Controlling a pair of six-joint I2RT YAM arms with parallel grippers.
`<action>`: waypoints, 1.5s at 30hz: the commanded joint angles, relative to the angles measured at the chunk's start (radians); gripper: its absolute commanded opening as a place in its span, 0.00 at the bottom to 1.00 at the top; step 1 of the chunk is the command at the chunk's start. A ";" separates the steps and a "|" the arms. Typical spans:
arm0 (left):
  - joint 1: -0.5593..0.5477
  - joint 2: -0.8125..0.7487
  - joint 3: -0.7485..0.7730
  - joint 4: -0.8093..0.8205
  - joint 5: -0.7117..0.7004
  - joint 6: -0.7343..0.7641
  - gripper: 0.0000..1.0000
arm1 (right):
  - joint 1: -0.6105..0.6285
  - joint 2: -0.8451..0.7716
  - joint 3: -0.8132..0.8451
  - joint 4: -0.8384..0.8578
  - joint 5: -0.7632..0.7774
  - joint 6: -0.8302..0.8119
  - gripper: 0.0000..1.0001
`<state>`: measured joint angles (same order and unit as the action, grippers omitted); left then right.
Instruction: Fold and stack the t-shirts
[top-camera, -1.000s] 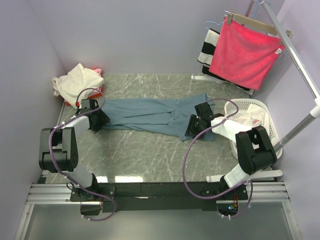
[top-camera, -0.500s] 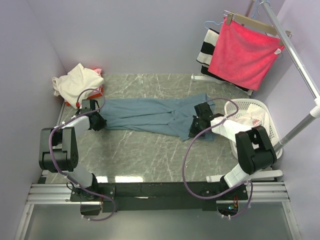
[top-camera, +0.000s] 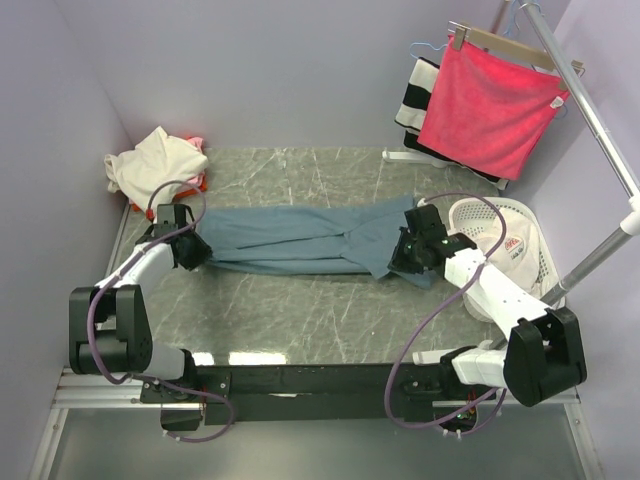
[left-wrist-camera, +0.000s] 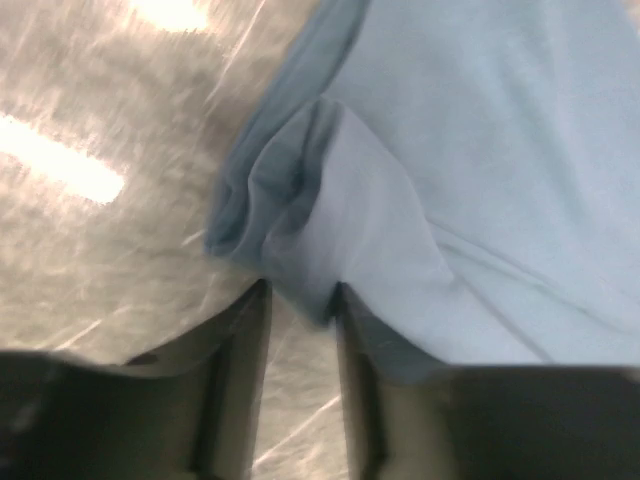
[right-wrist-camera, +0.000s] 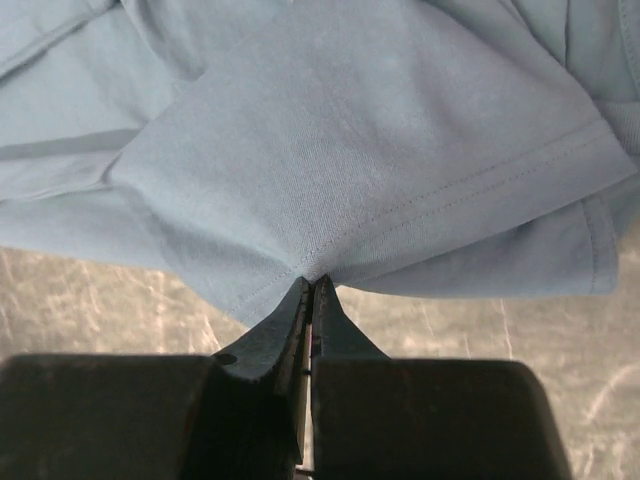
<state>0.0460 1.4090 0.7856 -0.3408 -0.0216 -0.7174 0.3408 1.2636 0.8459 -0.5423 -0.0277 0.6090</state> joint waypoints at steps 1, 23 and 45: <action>-0.001 -0.025 -0.029 -0.046 0.008 0.009 0.53 | 0.006 -0.033 -0.045 -0.071 0.000 -0.002 0.00; 0.000 0.036 0.027 0.057 -0.046 0.001 0.69 | 0.007 0.005 -0.016 -0.027 -0.011 -0.015 0.00; -0.001 -0.226 -0.046 -0.081 0.149 -0.016 0.01 | 0.044 -0.148 -0.073 -0.099 -0.057 -0.008 0.00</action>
<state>0.0463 1.2762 0.7723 -0.3523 0.0422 -0.7185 0.3542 1.1915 0.7841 -0.6003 -0.0612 0.6048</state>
